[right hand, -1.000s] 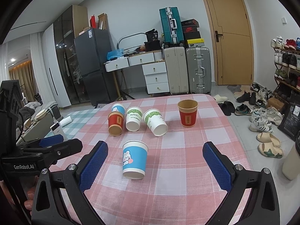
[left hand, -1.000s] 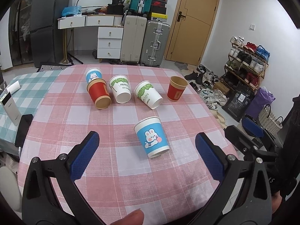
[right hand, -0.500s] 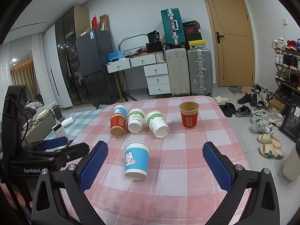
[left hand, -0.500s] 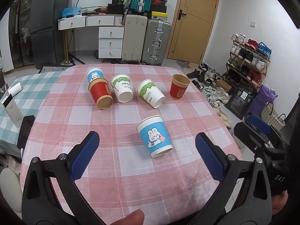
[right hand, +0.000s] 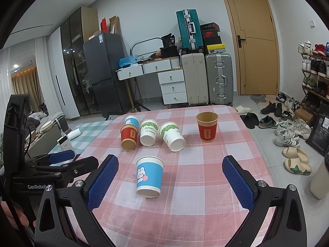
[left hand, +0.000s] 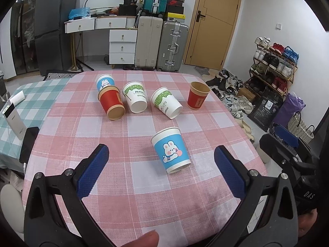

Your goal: Flip cup upright

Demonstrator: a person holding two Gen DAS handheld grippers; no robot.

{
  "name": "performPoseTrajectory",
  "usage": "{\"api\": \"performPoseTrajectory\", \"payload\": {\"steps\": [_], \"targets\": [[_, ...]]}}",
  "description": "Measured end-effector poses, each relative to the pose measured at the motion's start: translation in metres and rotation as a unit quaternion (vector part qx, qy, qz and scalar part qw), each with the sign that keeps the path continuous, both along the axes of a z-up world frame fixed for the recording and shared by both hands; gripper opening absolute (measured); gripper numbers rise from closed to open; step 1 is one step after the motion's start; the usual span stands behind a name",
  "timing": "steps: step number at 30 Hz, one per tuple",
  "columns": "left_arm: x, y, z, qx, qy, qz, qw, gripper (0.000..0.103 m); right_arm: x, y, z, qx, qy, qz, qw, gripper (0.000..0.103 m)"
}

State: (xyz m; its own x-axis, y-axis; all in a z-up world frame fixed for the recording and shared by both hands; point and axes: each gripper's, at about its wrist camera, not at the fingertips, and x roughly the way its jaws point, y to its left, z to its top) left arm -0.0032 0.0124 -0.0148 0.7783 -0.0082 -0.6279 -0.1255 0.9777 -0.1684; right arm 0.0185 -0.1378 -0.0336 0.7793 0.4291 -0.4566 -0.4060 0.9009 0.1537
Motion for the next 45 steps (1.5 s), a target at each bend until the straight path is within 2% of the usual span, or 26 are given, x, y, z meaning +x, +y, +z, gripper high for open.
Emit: {"api": "performPoseTrajectory", "payload": {"steps": [13, 21, 28, 30, 32, 33, 35, 38, 43, 45], "targets": [[0.000, 0.000, -0.001, 0.000, 0.001, 0.000, 1.0000, 0.102, 0.000, -0.001, -0.001, 0.002, 0.003, 0.000, 1.000, 0.103], [0.010, -0.002, -0.012, 0.000, 0.018, 0.004, 0.9998, 0.102, 0.006, -0.008, -0.008, 0.008, 0.010, -0.007, 1.000, 0.103], [0.051, -0.004, -0.044, -0.013, 0.076, 0.019, 0.9968, 0.102, 0.023, -0.029, -0.026, 0.018, 0.028, -0.030, 0.999, 0.103], [0.071, 0.001, -0.062, -0.045, 0.124, 0.022, 0.9911, 0.102, 0.030, -0.038, -0.031, 0.024, 0.033, -0.038, 0.998, 0.103], [0.092, 0.008, -0.083, -0.086, 0.167, 0.035, 0.9815, 0.102, 0.037, -0.046, -0.038, 0.027, 0.044, -0.044, 0.998, 0.103], [0.102, 0.011, -0.091, -0.102, 0.184, 0.044, 0.9767, 0.102, 0.040, -0.050, -0.041, 0.028, 0.048, -0.045, 0.997, 0.103], [0.115, 0.013, -0.100, -0.115, 0.194, 0.051, 0.9729, 0.102, 0.046, -0.056, -0.048, 0.029, 0.054, -0.051, 0.997, 0.103], [0.134, 0.007, -0.105, -0.103, 0.192, 0.053, 0.9746, 0.102, 0.057, -0.063, -0.057, 0.037, 0.065, -0.058, 0.995, 0.103], [0.167, -0.001, -0.121, -0.086, 0.231, 0.066, 0.9669, 0.100, 0.068, -0.069, -0.065, 0.047, 0.079, -0.060, 0.994, 0.103], [0.173, -0.004, -0.125, -0.086, 0.232, 0.061, 0.9670, 0.087, 0.069, -0.068, -0.065, 0.046, 0.076, -0.058, 0.994, 0.103]]}}
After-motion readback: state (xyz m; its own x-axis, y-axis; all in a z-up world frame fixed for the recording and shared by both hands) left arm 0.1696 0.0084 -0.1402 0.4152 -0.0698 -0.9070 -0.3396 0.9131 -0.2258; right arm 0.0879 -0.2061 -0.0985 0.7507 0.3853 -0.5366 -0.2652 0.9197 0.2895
